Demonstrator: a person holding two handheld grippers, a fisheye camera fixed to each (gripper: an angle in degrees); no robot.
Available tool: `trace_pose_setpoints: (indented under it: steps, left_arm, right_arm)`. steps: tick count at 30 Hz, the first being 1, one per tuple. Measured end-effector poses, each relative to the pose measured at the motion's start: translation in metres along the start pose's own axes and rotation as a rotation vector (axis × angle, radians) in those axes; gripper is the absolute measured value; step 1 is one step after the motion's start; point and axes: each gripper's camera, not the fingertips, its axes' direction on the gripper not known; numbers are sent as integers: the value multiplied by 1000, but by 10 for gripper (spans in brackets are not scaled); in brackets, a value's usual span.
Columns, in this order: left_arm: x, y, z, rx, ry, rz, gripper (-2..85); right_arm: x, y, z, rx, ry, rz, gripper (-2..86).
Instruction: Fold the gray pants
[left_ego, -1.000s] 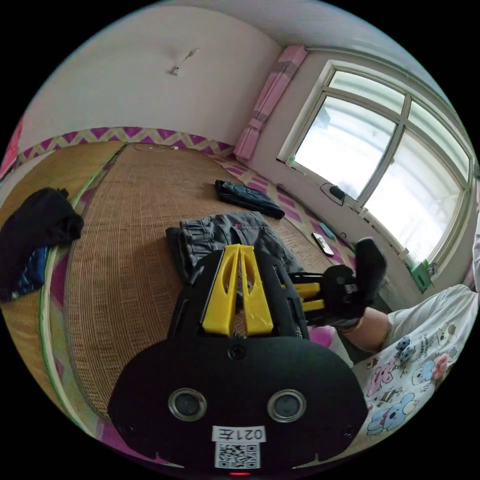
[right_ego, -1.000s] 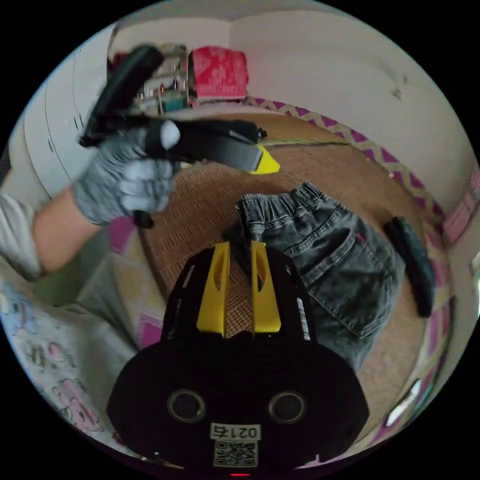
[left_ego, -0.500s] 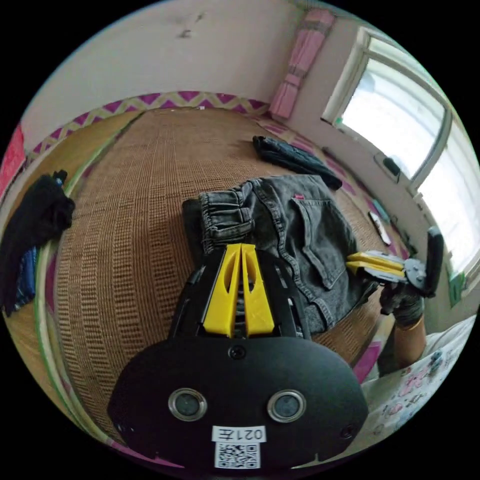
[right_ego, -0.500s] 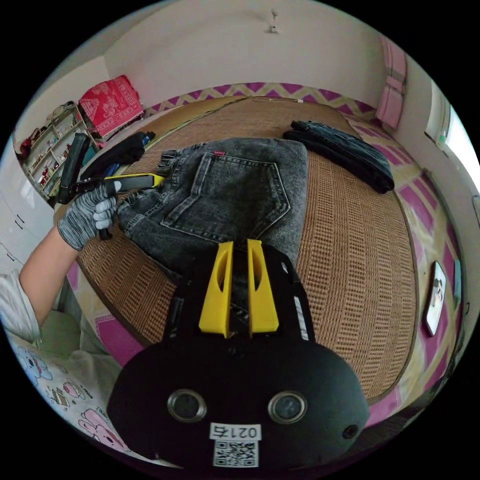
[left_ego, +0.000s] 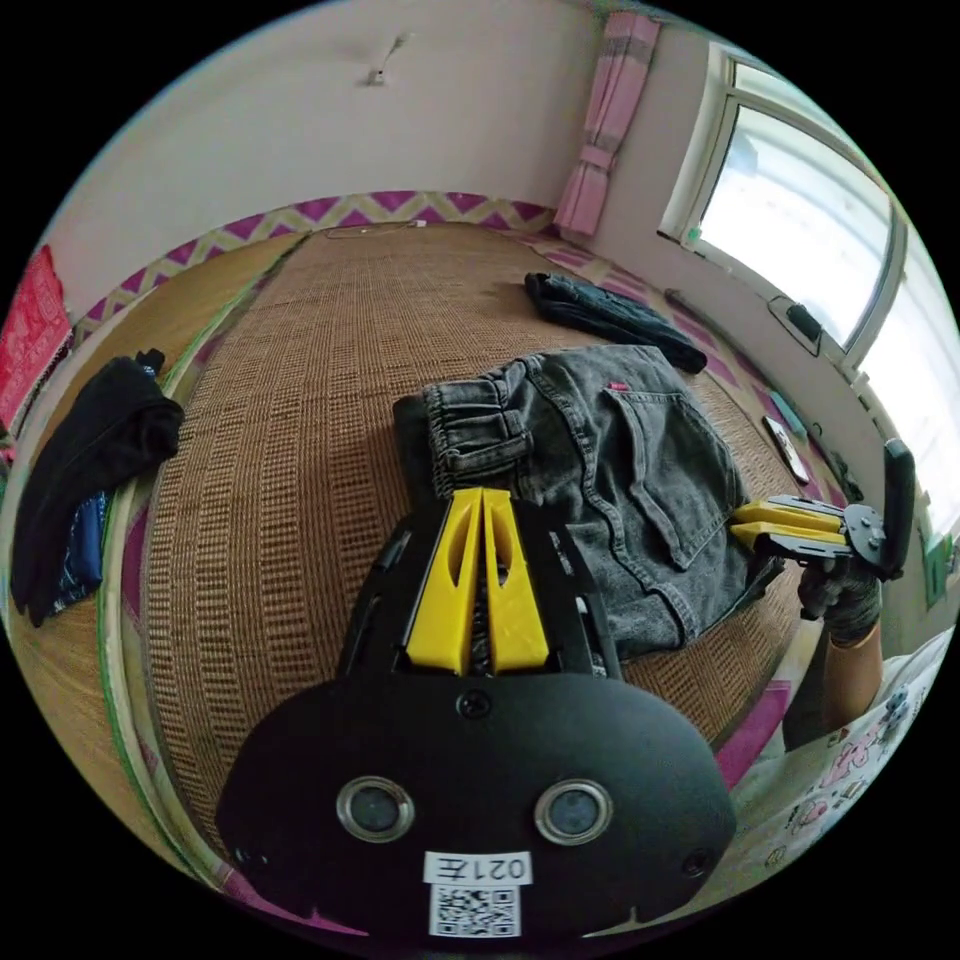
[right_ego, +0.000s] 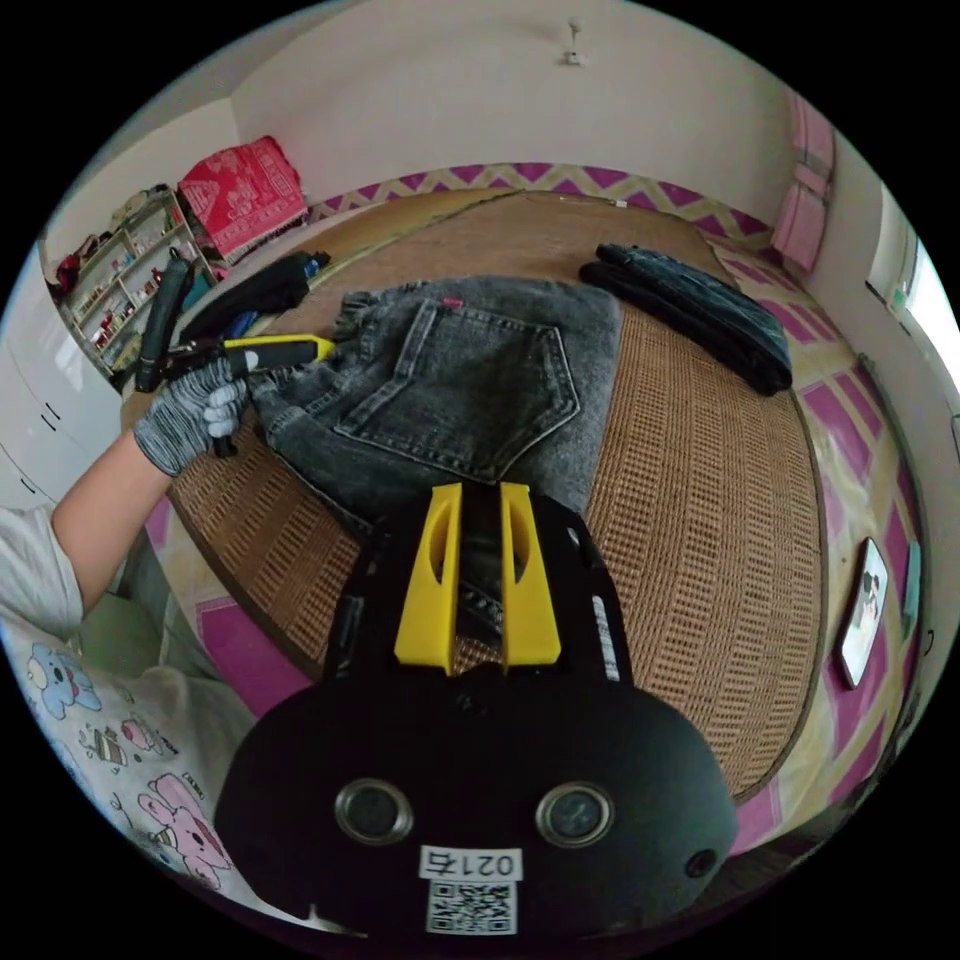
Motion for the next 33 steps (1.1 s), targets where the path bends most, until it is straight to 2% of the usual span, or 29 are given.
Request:
trace_pose_setpoints:
  steps: [5,8,12,15,20,23,28,31,33]
  left_arm:
    - [-47,-1,-42,94,103,-125,-8]
    - [-86,2,-54,66,233,-225,2]
    - [-130,1,-64,32,367,-304,56]
    - [-158,-5,-69,4,431,-334,99]
    - [-193,-24,-63,-92,511,-354,160]
    - [-204,-36,-53,-171,532,-339,180]
    - [-212,-50,-44,-249,609,-311,183]
    - [-216,-59,-47,-278,605,-289,173]
    - [-222,-63,-50,-302,581,-284,155]
  right_arm:
    - [58,5,-32,114,-25,91,74]
    - [90,2,-35,122,10,133,76]
    - [133,-9,-28,117,19,176,84]
    - [176,-23,-15,89,-69,210,100]
    - [270,-47,23,30,-418,344,136]
    - [304,-61,59,-67,-540,386,174]
    - [336,-75,103,-163,-667,447,202]
    - [345,-86,131,-222,-803,468,184]
    - [350,-93,144,-247,-780,487,158]
